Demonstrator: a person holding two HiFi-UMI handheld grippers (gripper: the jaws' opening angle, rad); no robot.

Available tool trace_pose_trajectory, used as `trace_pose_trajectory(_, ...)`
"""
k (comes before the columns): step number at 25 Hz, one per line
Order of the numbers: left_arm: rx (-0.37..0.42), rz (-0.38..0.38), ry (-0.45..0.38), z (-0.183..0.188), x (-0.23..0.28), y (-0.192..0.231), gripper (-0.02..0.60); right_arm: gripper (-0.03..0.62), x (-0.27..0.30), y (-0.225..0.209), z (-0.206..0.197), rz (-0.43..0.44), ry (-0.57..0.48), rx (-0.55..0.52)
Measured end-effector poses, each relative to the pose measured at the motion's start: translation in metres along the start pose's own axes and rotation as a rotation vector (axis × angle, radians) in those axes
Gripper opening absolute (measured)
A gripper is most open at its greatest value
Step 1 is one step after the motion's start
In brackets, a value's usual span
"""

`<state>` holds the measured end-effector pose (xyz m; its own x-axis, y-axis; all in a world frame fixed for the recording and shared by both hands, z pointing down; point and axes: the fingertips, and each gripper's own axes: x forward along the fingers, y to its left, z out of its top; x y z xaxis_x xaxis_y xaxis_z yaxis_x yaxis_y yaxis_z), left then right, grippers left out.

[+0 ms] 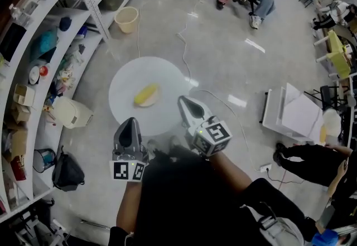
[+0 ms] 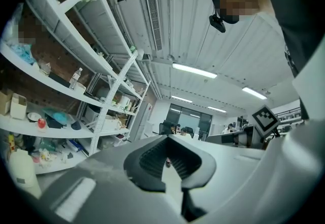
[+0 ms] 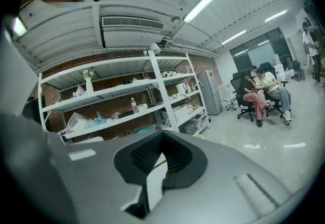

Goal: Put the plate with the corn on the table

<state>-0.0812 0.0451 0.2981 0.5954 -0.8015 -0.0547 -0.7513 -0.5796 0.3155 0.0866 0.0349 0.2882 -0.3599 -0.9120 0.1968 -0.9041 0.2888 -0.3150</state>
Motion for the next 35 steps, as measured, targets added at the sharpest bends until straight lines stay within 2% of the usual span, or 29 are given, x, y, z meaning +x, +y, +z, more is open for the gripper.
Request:
trace_pose_trajectory(16,0.046,0.013,0.005,-0.01,0.015,-0.037,0.003,0.011,-0.022,-0.025,-0.009,0.057,0.006,0.008)
trace_pose_trajectory(23,0.052,0.011,0.006,-0.01,0.011,-0.039,0.003,0.009,-0.024,-0.018,-0.012,0.07,0.016,-0.023)
trace_pose_trajectory(35,0.056,0.003,0.002,-0.01,0.007,-0.044,0.003,0.009,-0.029,-0.014,-0.01,0.082,-0.009,-0.005)
